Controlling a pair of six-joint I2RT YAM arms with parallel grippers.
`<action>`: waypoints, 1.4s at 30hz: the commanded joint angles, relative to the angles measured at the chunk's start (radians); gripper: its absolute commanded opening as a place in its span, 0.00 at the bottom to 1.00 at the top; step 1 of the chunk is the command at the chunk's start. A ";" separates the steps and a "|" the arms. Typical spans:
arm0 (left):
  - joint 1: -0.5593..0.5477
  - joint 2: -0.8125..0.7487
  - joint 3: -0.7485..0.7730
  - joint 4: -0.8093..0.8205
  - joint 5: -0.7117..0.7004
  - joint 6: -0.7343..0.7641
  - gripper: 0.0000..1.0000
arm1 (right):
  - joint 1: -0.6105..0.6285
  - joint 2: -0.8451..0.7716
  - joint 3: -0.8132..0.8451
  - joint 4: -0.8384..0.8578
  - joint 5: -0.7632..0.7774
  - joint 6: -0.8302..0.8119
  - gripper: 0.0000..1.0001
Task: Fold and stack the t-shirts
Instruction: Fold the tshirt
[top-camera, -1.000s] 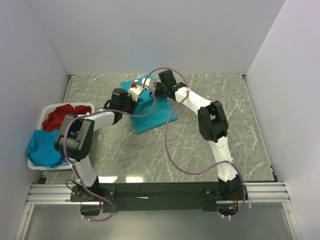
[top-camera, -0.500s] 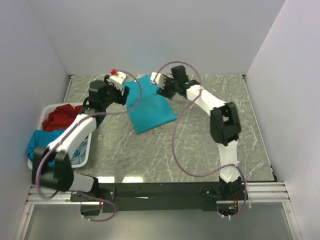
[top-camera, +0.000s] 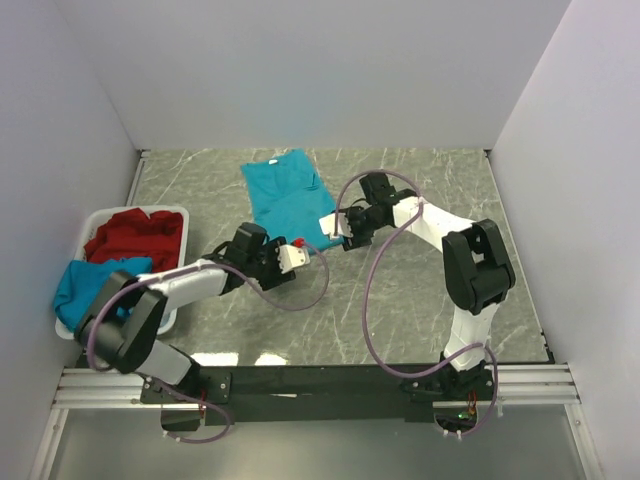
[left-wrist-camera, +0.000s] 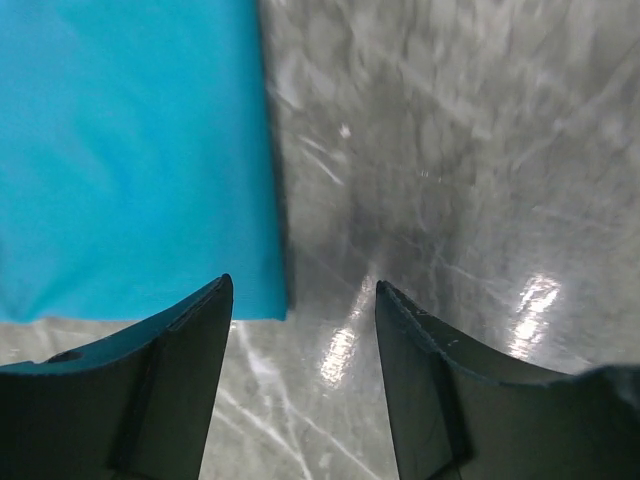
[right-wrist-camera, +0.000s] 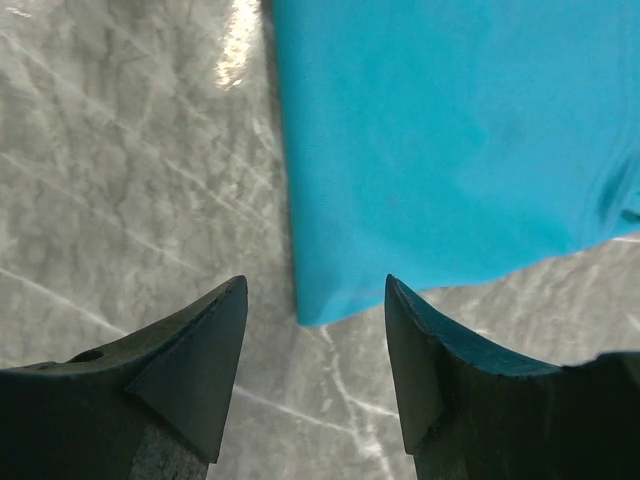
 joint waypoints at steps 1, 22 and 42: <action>-0.006 0.080 0.064 0.050 -0.036 0.067 0.63 | 0.011 -0.022 -0.005 0.062 -0.015 -0.035 0.64; 0.025 0.262 0.100 0.098 -0.158 0.091 0.38 | 0.077 0.111 -0.009 0.200 0.180 -0.060 0.61; -0.038 0.004 0.063 -0.187 0.087 0.038 0.00 | 0.094 -0.246 -0.351 0.082 0.116 -0.131 0.00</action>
